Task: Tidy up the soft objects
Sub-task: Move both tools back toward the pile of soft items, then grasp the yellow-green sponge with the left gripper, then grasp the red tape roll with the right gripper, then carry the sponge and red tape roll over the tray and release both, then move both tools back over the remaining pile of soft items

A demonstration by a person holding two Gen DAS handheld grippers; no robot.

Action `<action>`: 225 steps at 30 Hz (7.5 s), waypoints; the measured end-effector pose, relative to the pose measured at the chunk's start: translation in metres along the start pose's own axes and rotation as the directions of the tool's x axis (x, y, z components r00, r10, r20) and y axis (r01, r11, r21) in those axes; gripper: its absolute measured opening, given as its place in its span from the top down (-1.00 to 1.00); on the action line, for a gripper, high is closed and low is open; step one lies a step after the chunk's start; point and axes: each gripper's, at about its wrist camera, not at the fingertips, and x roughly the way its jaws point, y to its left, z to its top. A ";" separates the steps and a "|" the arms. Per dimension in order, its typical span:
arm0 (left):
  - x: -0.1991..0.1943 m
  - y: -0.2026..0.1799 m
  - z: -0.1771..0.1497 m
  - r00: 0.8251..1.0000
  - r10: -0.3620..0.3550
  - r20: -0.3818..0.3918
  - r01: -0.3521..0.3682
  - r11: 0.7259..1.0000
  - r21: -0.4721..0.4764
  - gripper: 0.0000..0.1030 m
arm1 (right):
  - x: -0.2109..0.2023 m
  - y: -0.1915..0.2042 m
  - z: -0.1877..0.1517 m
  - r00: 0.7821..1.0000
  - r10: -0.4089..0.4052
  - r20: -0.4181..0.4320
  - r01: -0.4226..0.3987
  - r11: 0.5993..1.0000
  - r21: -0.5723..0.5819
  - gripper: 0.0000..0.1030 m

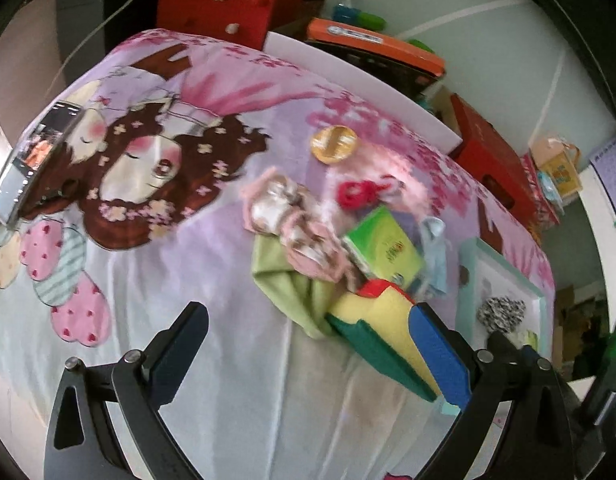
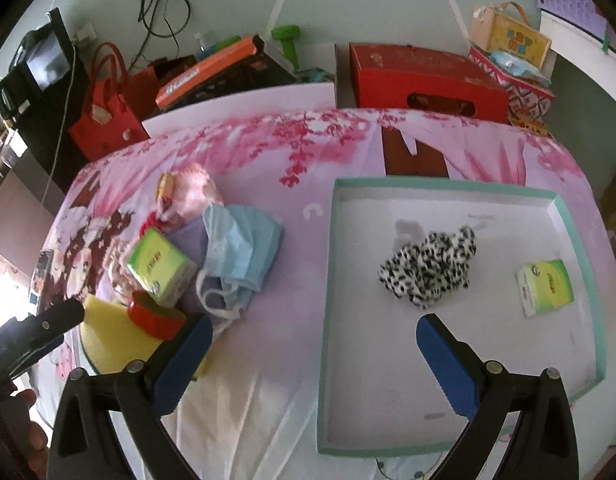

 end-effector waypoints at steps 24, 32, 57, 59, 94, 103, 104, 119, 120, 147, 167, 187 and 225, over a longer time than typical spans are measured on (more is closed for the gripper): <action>-0.001 -0.084 -0.034 1.000 -0.026 -0.017 0.031 0.925 0.378 -0.95 | -0.003 -0.058 -0.005 0.996 -0.081 -0.028 0.084 0.990 0.114 -1.00; 0.023 -0.084 -0.039 0.993 0.117 0.000 -0.107 0.907 0.406 -0.92 | -0.001 -0.062 -0.005 0.997 -0.073 -0.037 0.077 0.989 0.125 -1.00; -0.007 -0.048 -0.018 0.999 -0.038 0.034 0.029 0.971 0.236 -0.37 | 0.007 -0.018 -0.006 1.000 -0.008 -0.025 0.009 1.000 0.016 -1.00; -0.016 -0.045 -0.016 0.997 -0.059 0.052 0.046 0.974 0.223 -0.37 | 0.008 -0.016 -0.006 1.000 -0.007 -0.026 0.008 1.000 0.013 -1.00; -0.044 0.040 0.011 0.975 0.122 0.188 -0.109 0.991 -0.079 -0.37 | 0.034 0.125 -0.030 0.984 0.177 0.004 -0.162 0.915 -0.370 -0.30; -0.040 0.041 0.010 0.979 0.110 0.174 -0.097 0.992 -0.079 -0.37 | 0.046 0.129 -0.032 0.983 0.181 -0.026 -0.178 0.911 -0.372 0.43; -0.040 0.041 0.010 0.979 0.108 0.173 -0.096 0.992 -0.080 -0.37 | 0.046 0.129 -0.031 0.983 0.182 -0.027 -0.178 0.911 -0.372 0.47; -0.039 0.040 0.010 0.980 0.101 0.172 -0.088 0.993 -0.080 -0.37 | 0.039 0.126 -0.029 0.981 0.195 -0.007 -0.184 0.916 -0.357 0.66; -0.039 0.040 0.010 0.980 0.099 0.172 -0.086 0.993 -0.080 -0.37 | 0.037 0.125 -0.028 0.980 0.197 -0.002 -0.185 0.916 -0.356 0.66; -0.046 -0.041 0.000 0.967 -0.007 0.254 -0.025 0.992 0.124 -0.37 | -0.028 0.044 0.003 0.967 0.156 0.202 -0.121 0.977 -0.176 0.66; -0.014 -0.178 -0.048 0.943 -0.287 0.169 0.171 0.852 0.495 -0.37 | -0.062 -0.134 0.011 0.947 -0.202 0.251 0.142 0.961 0.237 0.66; 0.032 -0.215 -0.092 0.954 -0.299 -0.023 0.252 0.760 0.599 -0.43 | -0.048 -0.216 -0.018 0.933 -0.357 0.033 0.310 0.851 0.424 0.64; 0.026 -0.146 -0.020 0.975 -0.087 0.205 0.005 0.928 0.371 -0.99 | -0.038 -0.173 -0.003 0.963 -0.239 0.120 0.175 0.902 0.394 -1.00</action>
